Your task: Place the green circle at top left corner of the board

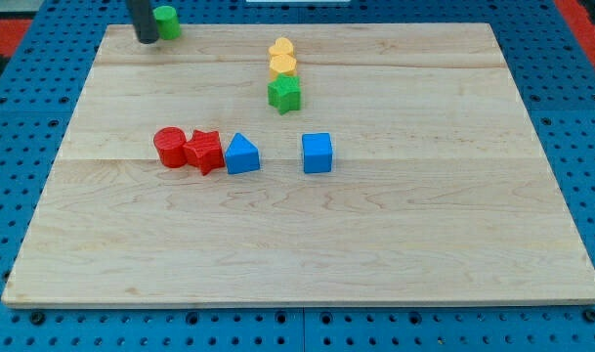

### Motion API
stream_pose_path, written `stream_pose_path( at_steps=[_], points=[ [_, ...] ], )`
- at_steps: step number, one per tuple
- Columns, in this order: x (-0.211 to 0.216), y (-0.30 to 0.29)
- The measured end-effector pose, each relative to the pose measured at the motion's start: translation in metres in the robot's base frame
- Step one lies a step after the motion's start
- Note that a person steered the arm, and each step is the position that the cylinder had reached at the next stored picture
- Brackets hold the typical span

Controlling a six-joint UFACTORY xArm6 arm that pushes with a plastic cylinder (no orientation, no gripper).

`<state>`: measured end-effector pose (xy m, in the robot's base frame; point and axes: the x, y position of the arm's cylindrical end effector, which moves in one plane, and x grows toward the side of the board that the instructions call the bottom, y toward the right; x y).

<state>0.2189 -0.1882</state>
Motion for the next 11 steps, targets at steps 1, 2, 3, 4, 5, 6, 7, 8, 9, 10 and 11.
stream_pose_path(
  at_steps=[1,2,3,4,5,6,7,8,9,10,11],
  points=[
    [-0.026,0.053],
    [-0.028,0.05],
    [-0.028,0.008],
    [-0.025,-0.032],
    [0.0,-0.051],
    [0.007,-0.096],
    [-0.001,-0.117],
    [-0.027,-0.116],
    [-0.028,-0.103],
    [-0.028,-0.084],
    [-0.027,-0.035]
  ],
)
